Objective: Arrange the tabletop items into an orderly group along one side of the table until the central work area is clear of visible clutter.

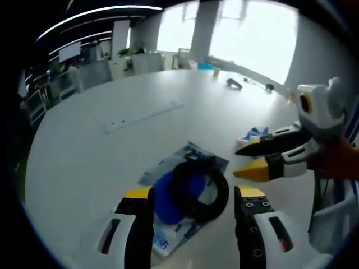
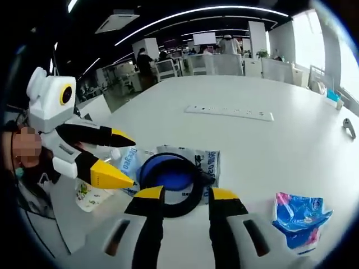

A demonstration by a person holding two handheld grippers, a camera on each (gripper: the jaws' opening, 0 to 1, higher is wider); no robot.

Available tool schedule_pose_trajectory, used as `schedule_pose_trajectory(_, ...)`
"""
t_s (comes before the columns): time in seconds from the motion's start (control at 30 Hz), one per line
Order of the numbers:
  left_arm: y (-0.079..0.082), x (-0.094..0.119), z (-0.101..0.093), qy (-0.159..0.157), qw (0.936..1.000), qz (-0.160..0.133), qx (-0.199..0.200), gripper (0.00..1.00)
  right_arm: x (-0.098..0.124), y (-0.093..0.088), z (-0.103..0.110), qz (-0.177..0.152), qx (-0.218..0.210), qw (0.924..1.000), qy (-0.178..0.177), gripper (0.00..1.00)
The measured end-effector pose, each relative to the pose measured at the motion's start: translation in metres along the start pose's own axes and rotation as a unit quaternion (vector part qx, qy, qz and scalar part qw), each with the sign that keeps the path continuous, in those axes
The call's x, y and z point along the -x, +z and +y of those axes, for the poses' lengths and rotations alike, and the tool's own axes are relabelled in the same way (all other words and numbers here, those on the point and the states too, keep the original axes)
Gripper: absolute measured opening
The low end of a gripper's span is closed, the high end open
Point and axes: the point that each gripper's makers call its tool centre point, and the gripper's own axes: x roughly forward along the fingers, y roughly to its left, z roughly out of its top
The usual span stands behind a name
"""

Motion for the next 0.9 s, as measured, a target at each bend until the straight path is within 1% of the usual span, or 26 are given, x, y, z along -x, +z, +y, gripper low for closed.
schedule_pose_trajectory(0.33,-0.007,-0.010,0.004,-0.005,0.9999,0.013,0.002,0.50,-0.015,-0.005,0.001,0.012,-0.002,0.9999,0.006,0.27)
schedule_pose_trajectory(0.57,-0.008,-0.019,0.007,-0.007,0.9998,0.019,0.001,0.48,-0.024,-0.010,-0.001,0.021,-0.005,0.9997,0.006,0.25)
schedule_pose_trajectory(0.8,-0.011,-0.026,0.008,-0.006,0.9994,0.032,-0.013,0.45,-0.030,-0.014,-0.002,0.030,-0.012,0.9995,0.005,0.24)
schedule_pose_trajectory(0.9,-0.013,-0.028,0.009,-0.006,0.9993,0.035,-0.012,0.44,-0.032,-0.016,-0.004,0.035,-0.015,0.9993,0.002,0.23)
